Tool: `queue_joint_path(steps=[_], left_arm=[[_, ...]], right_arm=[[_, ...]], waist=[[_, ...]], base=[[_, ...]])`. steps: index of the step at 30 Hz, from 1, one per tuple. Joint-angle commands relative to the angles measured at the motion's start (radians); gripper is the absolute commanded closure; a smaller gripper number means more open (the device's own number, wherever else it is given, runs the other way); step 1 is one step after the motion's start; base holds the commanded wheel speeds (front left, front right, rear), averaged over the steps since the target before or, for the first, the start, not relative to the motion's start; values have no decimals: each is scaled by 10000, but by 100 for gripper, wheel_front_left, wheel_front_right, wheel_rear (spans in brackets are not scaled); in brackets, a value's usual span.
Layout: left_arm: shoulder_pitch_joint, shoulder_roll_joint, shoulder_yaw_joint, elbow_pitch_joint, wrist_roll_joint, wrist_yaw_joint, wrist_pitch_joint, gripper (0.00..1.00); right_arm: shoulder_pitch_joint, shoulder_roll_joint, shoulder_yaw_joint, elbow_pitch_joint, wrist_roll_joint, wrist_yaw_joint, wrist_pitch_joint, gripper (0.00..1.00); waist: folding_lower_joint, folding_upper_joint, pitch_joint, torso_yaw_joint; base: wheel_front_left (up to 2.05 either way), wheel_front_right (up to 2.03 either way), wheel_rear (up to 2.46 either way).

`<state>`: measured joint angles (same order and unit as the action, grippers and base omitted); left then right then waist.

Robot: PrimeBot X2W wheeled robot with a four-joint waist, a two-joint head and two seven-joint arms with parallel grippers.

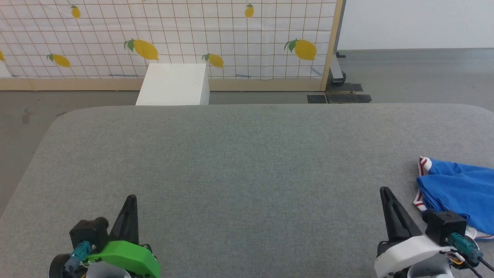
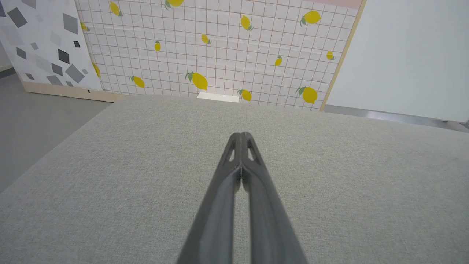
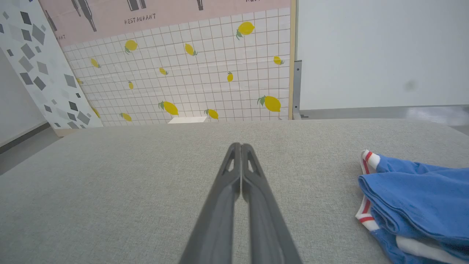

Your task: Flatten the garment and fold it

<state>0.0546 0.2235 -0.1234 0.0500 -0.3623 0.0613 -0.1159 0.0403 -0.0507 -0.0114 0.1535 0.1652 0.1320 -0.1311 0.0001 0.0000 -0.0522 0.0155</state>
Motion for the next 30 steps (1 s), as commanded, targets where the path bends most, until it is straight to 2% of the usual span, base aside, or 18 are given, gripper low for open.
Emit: queue_joint_path(steps=[1, 30], left_arm=[[-211, -73, 79, -69, 195, -76, 39, 100], [-350, -764, 560, -248, 1622, -300, 505, 100]], right_arm=[[-169, 2, 14, -114, -150, -6, 59, 100], [-267, 3, 56, -706, -775, -9, 580, 100]], waist=[[-1, 0, 11, -3], [-1, 0, 224, -66]], base=[[0, 0, 0], [0, 0, 0]])
